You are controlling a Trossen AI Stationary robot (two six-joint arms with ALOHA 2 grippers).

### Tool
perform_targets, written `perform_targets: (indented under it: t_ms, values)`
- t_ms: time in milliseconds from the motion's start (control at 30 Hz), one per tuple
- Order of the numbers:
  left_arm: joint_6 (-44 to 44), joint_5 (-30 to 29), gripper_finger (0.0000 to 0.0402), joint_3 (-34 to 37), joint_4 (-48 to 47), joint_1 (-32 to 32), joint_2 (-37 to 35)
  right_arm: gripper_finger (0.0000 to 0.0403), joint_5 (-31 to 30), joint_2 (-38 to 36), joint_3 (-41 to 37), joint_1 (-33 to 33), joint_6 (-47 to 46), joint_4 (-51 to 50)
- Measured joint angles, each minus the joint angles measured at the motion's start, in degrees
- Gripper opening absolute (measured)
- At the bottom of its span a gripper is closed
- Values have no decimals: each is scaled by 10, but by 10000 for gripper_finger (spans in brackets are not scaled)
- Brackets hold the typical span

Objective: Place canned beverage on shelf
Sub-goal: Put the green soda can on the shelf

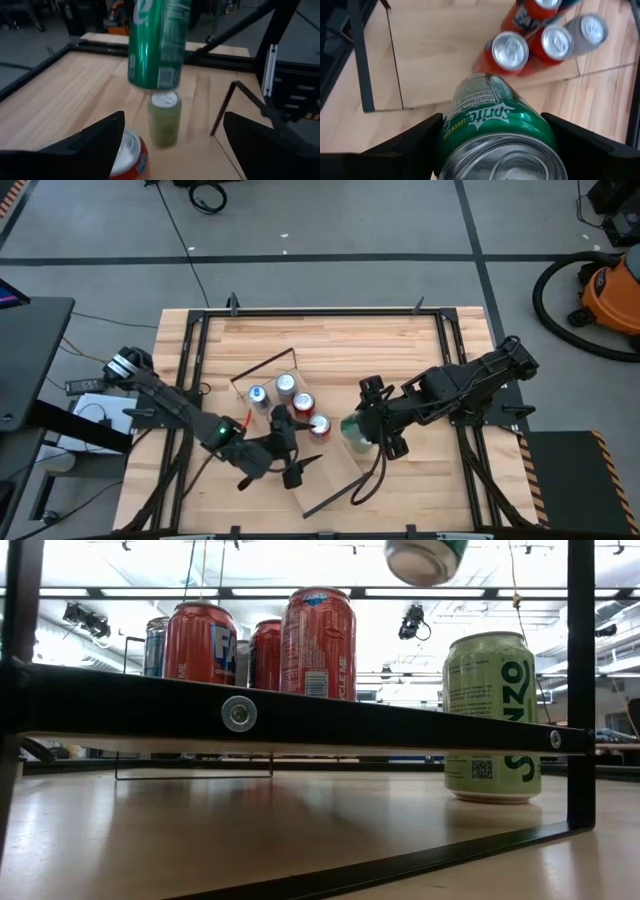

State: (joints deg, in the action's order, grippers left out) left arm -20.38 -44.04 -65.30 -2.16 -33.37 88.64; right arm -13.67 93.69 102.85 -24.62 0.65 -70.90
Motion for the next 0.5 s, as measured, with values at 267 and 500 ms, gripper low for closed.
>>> perform_targets:
  t_ms: [267,500]
  values:
    - [95,-11,350,0,101,20,35,330,0,0,0,0,23,49]
    - [142,-17,350,0,162,47,42,330,0,0,0,0,30,64]
